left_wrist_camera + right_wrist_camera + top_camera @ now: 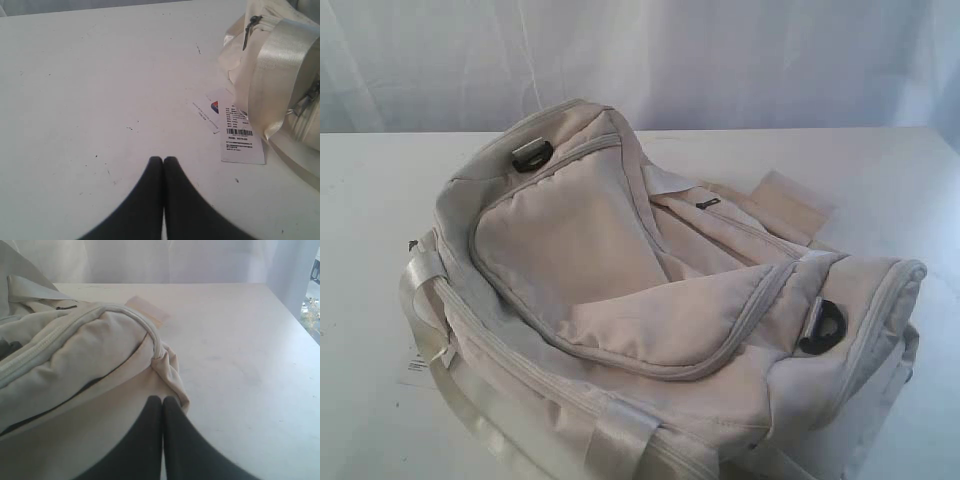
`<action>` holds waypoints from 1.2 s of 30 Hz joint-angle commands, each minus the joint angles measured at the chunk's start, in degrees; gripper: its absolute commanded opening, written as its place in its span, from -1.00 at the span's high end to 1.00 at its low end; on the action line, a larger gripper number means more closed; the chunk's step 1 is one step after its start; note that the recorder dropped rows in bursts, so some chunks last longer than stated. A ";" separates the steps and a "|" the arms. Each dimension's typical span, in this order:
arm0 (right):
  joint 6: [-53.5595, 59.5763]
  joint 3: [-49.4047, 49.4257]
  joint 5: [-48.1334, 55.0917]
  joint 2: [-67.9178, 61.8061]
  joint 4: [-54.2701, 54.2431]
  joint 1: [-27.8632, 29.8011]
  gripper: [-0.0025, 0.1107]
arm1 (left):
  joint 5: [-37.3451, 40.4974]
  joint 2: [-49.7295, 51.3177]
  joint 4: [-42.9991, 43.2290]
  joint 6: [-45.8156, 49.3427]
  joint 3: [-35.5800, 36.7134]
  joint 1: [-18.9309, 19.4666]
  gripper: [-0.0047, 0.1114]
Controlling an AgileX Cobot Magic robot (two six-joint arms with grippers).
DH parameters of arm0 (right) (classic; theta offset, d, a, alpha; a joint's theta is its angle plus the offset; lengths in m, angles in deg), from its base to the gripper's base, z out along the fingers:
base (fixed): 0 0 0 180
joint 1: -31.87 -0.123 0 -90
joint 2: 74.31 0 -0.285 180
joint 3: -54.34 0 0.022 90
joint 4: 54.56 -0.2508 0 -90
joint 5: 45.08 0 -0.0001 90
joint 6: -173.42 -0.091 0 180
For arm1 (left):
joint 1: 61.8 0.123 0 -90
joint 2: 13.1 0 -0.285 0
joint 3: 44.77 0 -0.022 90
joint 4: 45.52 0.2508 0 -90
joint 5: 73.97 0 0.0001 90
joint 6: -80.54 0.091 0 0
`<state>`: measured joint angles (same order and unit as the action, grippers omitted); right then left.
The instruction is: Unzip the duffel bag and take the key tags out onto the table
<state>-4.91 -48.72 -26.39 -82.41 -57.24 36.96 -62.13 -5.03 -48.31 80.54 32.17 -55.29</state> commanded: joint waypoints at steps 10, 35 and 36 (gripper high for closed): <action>-0.02 0.28 -0.58 0.31 -0.01 0.05 0.96 | -0.24 -0.29 -0.31 0.00 0.28 0.20 0.92; -0.02 0.28 -0.58 0.31 -0.01 0.05 0.96 | -12.67 -0.29 -0.33 0.00 0.28 0.20 0.92; -0.02 0.28 -0.58 0.31 -0.01 0.05 0.96 | -14.49 -0.29 -0.33 0.00 0.28 0.20 0.92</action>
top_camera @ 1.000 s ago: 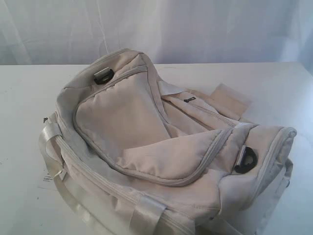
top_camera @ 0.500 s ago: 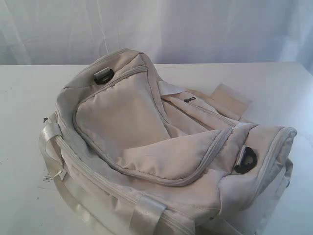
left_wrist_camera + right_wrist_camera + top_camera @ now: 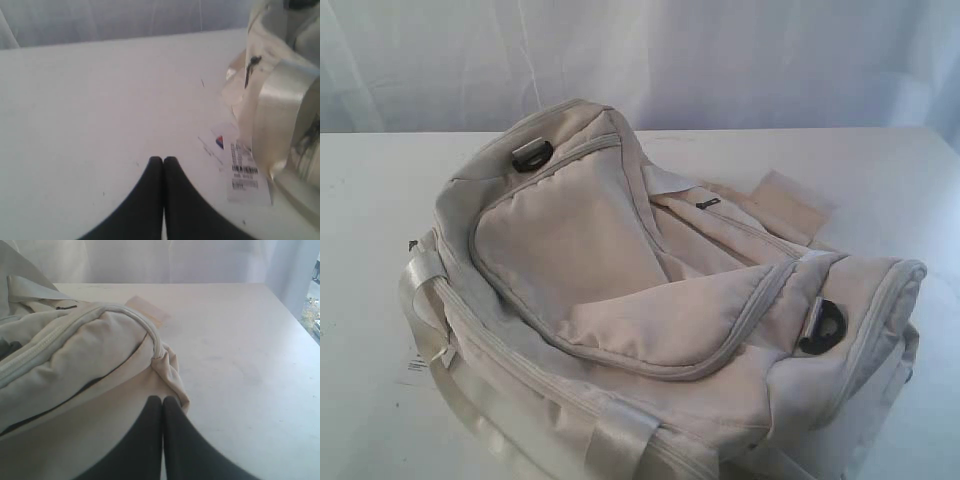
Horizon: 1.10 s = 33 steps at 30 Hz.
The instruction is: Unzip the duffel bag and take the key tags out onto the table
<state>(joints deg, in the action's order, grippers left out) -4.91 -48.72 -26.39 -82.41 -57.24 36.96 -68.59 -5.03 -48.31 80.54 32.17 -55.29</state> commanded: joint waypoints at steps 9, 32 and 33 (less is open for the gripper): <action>-0.02 0.28 -0.58 0.31 -0.01 0.05 0.96 | -32.45 -0.29 -0.33 -4.60 0.28 0.20 0.92; -0.02 0.28 -0.58 0.31 -0.01 0.05 0.96 | -0.93 28.28 7.98 -5.05 -20.61 -5.37 0.92; -0.02 0.28 -0.58 0.31 -0.01 0.05 0.96 | 1.07 29.70 7.98 -5.05 -21.76 -6.26 0.92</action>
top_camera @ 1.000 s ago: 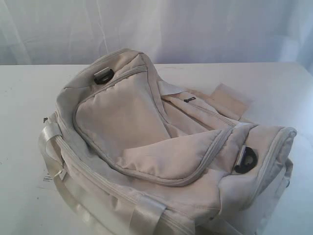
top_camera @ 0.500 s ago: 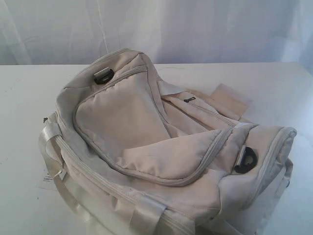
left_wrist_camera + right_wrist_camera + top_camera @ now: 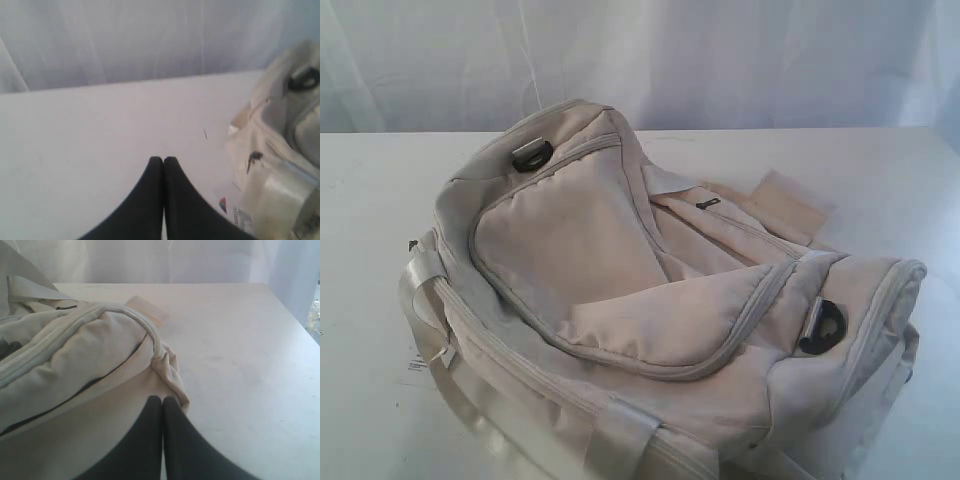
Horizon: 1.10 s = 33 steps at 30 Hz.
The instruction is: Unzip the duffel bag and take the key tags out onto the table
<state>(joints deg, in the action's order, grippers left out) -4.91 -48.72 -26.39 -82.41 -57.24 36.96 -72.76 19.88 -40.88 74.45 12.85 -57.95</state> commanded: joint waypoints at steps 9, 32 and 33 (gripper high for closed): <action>-0.02 0.28 -0.58 0.31 -0.01 0.05 0.96 | 29.48 23.85 -1.27 7.94 -19.51 -14.05 0.92; -0.02 0.28 -1.08 0.31 -0.01 0.06 0.96 | 42.98 46.24 -26.23 28.90 -37.00 -20.59 0.92; -0.02 0.28 -1.08 0.31 -0.01 0.06 0.96 | 42.98 46.24 -27.14 28.90 -37.00 -20.59 0.92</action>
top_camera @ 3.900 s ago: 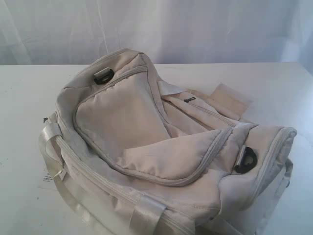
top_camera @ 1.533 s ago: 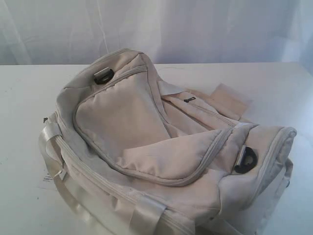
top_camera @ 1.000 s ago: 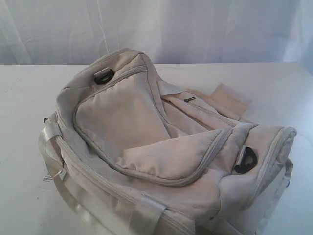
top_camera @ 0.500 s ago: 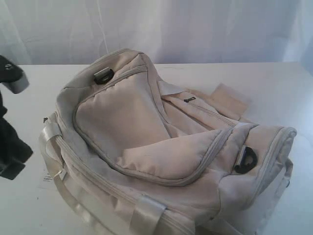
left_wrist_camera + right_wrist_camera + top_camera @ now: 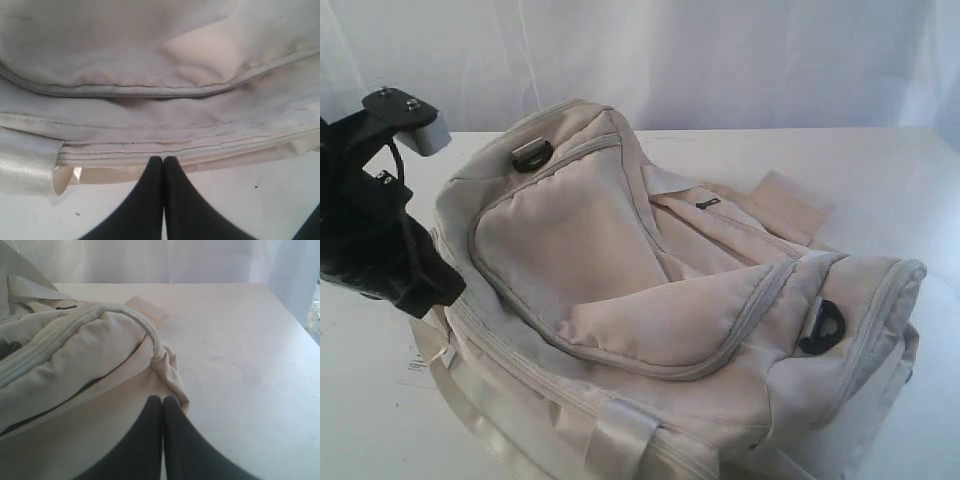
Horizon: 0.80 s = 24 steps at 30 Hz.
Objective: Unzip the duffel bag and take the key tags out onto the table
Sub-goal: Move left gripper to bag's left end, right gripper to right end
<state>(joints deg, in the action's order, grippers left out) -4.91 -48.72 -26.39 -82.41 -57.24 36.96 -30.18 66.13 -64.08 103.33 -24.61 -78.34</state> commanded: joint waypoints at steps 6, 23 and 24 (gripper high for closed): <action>-0.02 0.28 -6.53 0.31 -0.01 0.06 0.96 | 0.40 -0.01 -4.58 0.14 0.45 -0.20 0.92; -18.96 0.28 -38.70 0.31 -3.25 0.06 0.96 | 0.29 -0.01 -4.57 0.14 0.45 -0.20 0.92; -19.87 0.28 -37.53 0.31 -5.83 0.06 0.96 | 0.29 -0.01 -4.57 0.14 0.45 -0.20 0.92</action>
<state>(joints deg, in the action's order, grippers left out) -21.49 -48.72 -64.12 -82.41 -58.87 36.96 -30.61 66.13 -67.51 103.33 -24.61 -78.34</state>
